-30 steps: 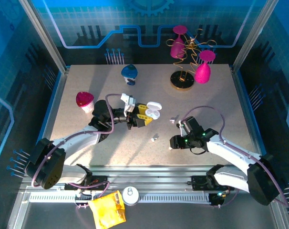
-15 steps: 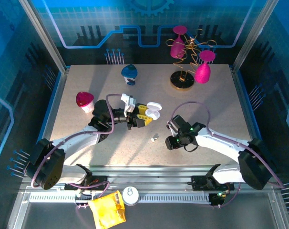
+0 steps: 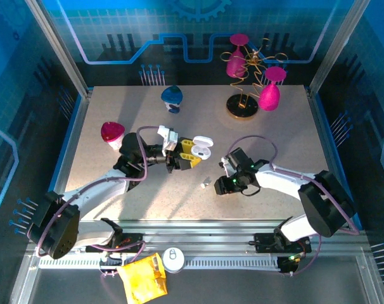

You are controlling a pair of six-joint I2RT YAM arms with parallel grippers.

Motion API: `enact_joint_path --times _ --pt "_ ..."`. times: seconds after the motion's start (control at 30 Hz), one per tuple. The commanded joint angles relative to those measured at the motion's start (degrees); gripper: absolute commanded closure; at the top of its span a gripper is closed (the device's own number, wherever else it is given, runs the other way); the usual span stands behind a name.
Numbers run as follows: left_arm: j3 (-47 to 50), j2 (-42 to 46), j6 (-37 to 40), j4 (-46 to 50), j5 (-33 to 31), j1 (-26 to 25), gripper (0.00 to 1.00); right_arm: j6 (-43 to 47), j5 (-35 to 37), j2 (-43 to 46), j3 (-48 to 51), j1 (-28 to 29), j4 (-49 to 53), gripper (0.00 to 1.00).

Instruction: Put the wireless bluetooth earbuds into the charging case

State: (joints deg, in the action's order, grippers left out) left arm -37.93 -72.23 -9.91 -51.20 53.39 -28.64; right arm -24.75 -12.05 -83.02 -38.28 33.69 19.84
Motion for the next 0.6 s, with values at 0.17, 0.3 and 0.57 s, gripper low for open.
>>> enact_joint_path --times 0.17,0.3,0.57 --pt "0.34 0.38 1.81 0.05 -0.22 0.31 0.64 -1.53 -5.72 9.06 7.58 0.26 0.44 0.55" --pt "0.23 -0.02 1.42 -0.46 -0.12 0.26 0.64 -2.99 -7.38 13.27 9.68 1.02 0.29 0.58" --pt "0.32 0.07 1.13 -0.78 -0.13 0.29 0.64 -2.98 -6.01 16.97 9.75 1.73 3.29 0.59"
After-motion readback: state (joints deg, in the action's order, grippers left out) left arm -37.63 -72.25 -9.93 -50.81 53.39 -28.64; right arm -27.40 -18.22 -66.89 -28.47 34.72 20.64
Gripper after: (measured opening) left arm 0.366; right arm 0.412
